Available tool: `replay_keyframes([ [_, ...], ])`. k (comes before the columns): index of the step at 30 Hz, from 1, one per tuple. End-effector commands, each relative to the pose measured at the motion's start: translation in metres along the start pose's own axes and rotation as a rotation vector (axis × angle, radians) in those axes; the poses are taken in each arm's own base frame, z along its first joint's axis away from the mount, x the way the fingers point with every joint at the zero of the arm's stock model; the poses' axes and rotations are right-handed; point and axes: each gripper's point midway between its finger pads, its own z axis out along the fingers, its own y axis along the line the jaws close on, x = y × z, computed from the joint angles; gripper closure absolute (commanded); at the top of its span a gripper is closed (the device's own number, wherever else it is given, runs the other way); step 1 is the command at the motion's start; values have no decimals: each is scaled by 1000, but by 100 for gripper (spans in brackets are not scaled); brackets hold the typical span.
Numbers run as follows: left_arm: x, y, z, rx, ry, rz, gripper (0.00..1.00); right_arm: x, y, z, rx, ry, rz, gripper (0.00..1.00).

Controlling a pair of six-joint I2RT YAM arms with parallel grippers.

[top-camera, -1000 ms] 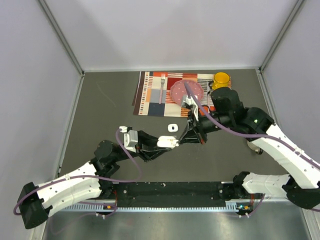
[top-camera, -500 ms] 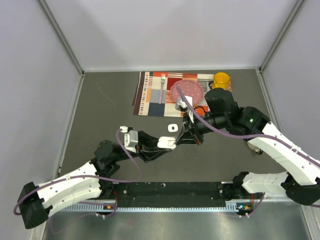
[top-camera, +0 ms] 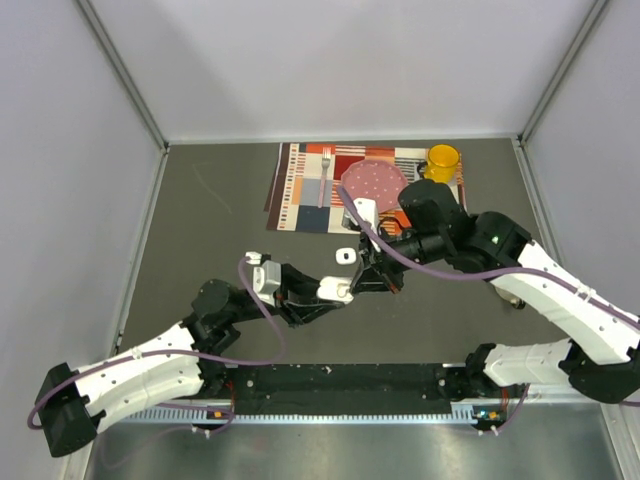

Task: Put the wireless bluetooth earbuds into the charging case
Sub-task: Insert the right earbud into the right side groove of the charging case.

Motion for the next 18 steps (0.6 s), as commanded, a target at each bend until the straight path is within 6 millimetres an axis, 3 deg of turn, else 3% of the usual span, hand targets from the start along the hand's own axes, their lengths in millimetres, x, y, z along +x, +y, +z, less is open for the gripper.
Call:
replay_keyframes([
  [1, -36, -6, 4, 19, -120, 63, 100, 2, 2, 3, 10, 32, -25, 100],
  [11, -37, -7, 4, 22, -124, 62, 100, 12, -3, 5, 50, 104, -45, 100],
  [18, -36, -7, 4, 23, -120, 58, 100, 5, -3, -2, 71, 83, -82, 100],
])
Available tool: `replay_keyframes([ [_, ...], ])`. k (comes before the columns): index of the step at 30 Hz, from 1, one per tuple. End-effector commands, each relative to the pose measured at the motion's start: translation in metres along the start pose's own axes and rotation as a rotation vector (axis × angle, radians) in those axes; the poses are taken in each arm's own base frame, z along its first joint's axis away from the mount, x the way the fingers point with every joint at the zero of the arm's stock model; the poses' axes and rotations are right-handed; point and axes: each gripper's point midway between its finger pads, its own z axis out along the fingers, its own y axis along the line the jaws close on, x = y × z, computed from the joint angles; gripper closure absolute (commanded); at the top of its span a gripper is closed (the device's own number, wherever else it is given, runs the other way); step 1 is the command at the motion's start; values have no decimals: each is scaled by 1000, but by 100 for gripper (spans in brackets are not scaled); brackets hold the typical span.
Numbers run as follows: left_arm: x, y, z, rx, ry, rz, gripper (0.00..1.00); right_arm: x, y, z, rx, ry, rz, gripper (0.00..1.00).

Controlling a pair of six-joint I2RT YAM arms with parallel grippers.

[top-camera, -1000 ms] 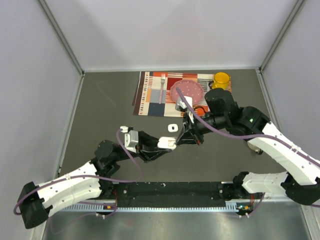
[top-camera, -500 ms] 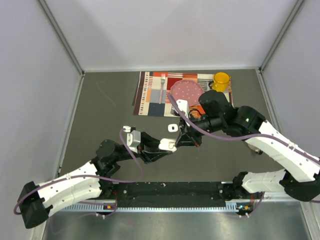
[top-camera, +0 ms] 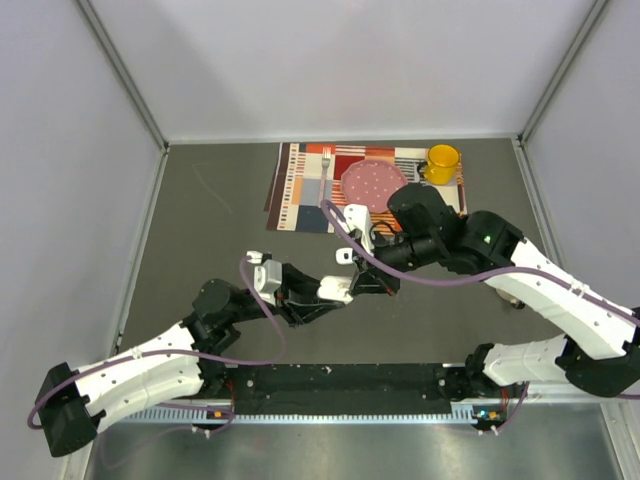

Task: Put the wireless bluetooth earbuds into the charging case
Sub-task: Insert the right earbud into the right side groove of the charging case, then pick up the left earbud from the center of the board.

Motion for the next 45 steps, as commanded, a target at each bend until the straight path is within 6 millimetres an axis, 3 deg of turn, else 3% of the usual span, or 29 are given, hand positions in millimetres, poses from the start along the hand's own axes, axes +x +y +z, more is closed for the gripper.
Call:
replay_keyframes([
  [1, -39, -8, 4, 30, -132, 73, 100, -3, 1, -9, 23, 7, -42, 100],
  [10, -42, -8, 5, 30, -138, 81, 100, 6, 2, 3, 9, 65, -13, 99],
  [15, -42, -7, 5, 25, -140, 81, 100, 7, 0, 5, 26, 76, -16, 91],
  [22, -40, -6, 4, 19, -140, 79, 100, 0, -4, -6, 80, 49, -30, 78],
  [33, -40, -6, 2, 14, -139, 80, 100, -12, -3, -30, 142, -42, -58, 68],
  [42, -40, -5, -2, -5, -145, 80, 100, -21, -12, -47, 246, -148, -53, 51],
  [45, -41, -5, -3, -9, -149, 84, 100, -23, -26, -55, 344, -188, -24, 36],
])
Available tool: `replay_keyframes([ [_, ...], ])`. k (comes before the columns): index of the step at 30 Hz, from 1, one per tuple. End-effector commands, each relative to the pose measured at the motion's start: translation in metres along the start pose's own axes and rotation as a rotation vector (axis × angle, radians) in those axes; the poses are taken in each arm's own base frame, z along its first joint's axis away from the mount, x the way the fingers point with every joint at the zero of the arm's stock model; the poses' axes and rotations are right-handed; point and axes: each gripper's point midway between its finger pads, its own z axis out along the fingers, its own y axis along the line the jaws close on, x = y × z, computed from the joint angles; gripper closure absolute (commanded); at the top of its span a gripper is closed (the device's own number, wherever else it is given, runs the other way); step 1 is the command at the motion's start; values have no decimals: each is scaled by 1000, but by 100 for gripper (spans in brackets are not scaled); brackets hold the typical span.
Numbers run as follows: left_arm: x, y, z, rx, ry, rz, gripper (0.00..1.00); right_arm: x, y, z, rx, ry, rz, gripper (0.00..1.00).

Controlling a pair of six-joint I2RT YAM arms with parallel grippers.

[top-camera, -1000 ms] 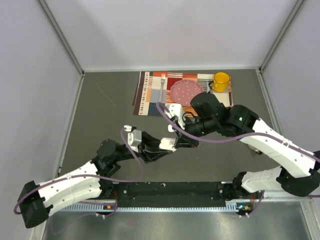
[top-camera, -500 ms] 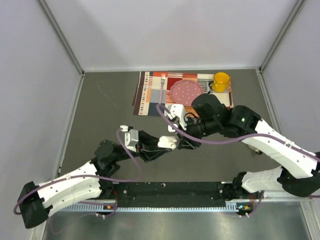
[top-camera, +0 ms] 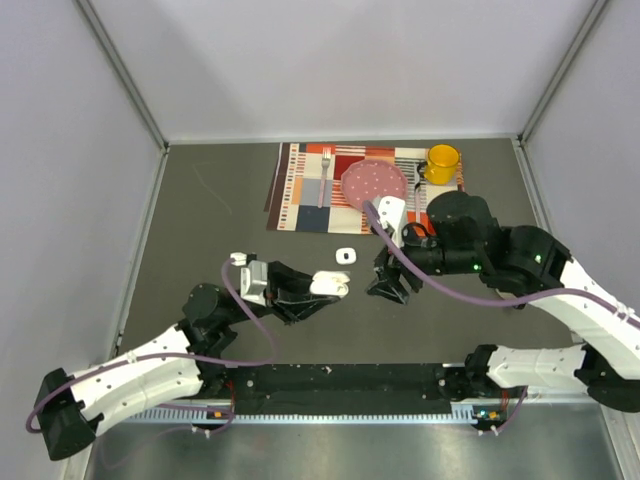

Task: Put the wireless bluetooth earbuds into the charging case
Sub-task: Pick up the left earbud from the center of the board.

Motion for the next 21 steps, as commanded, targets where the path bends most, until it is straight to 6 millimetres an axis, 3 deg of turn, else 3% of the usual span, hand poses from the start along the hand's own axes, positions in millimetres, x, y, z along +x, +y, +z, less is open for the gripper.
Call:
replay_keyframes([
  [1, -16, -4, -1, 9, -60, 39, 100, -14, -22, -8, 149, -99, 25, 33],
  [12, -20, -3, -6, -14, -76, 45, 100, -11, -76, -31, 492, -227, 182, 15],
  [21, -19, -3, -7, -17, -70, 38, 100, 12, -112, -31, 570, -232, 366, 14],
])
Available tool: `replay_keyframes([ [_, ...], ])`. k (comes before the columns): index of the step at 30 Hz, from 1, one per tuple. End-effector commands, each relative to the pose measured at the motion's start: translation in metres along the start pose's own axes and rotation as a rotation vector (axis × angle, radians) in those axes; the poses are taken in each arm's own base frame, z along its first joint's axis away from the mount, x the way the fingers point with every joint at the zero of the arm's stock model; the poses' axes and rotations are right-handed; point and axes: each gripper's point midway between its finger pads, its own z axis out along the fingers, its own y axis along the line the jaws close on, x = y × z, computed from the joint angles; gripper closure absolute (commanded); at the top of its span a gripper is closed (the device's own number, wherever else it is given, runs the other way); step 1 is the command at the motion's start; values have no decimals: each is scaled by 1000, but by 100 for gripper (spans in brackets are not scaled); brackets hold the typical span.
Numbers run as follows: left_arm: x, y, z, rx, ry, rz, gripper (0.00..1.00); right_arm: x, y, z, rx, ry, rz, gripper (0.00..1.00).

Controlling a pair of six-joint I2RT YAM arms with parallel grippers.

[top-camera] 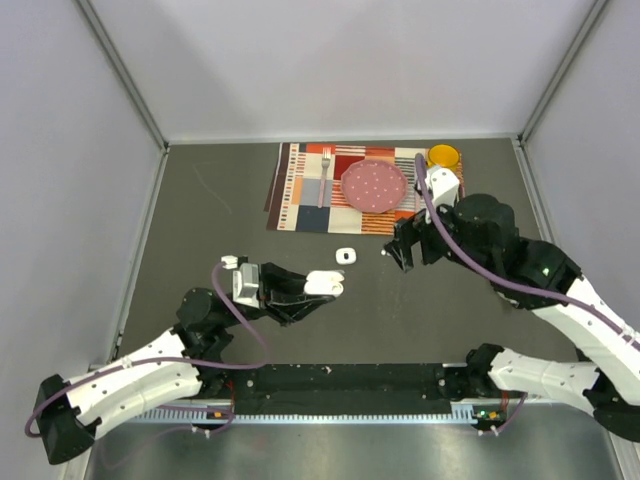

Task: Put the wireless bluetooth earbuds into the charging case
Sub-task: Pick up the left earbud from the center of the board.

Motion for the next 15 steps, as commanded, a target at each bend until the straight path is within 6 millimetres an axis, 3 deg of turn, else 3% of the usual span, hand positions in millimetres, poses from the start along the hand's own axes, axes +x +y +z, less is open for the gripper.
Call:
replay_keyframes([
  [1, -8, -1, 1, 2, -29, 22, 100, 0, -16, 9, 52, -26, 117, 14],
  [15, -10, 0, 3, -5, -38, 0, 100, 67, -76, 74, 87, 186, 484, 18],
])
